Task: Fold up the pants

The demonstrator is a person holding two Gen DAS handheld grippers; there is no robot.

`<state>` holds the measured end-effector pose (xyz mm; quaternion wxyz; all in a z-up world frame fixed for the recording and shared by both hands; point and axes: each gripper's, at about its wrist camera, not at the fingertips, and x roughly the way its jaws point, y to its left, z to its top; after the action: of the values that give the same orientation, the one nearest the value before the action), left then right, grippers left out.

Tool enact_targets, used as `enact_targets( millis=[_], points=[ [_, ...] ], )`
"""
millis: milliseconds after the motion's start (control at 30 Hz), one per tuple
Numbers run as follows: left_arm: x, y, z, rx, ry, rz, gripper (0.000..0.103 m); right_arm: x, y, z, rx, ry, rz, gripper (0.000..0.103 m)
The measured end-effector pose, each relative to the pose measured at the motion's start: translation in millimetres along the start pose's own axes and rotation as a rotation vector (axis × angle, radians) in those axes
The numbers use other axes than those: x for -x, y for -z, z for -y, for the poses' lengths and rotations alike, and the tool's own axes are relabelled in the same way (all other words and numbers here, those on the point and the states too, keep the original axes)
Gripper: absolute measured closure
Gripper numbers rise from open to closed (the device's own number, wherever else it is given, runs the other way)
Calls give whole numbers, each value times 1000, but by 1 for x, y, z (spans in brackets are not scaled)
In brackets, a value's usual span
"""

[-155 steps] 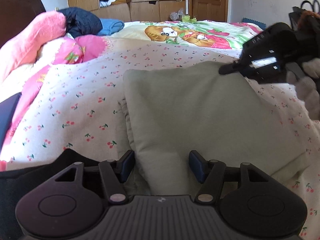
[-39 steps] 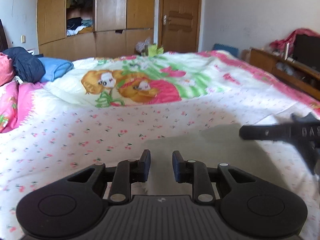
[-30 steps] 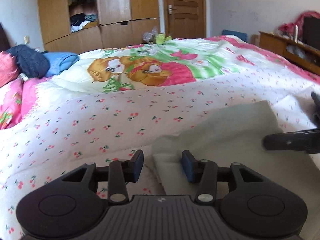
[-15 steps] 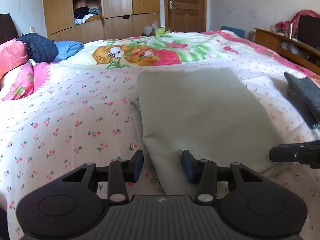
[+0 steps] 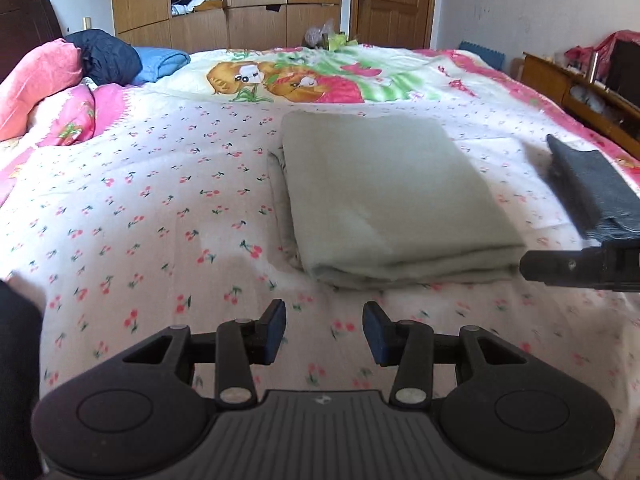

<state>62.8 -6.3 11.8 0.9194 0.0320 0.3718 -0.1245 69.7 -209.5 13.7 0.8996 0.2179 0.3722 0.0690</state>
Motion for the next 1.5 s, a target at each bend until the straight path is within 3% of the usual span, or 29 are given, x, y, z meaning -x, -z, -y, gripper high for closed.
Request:
enact_targets(
  millis=[500, 1500],
  points=[
    [55, 33, 8, 60, 16, 14, 45, 38, 45, -41, 63, -5, -22, 63],
    [68, 48, 15, 58, 36, 18, 39, 44, 68, -47, 73, 8, -63, 63]
  ],
)
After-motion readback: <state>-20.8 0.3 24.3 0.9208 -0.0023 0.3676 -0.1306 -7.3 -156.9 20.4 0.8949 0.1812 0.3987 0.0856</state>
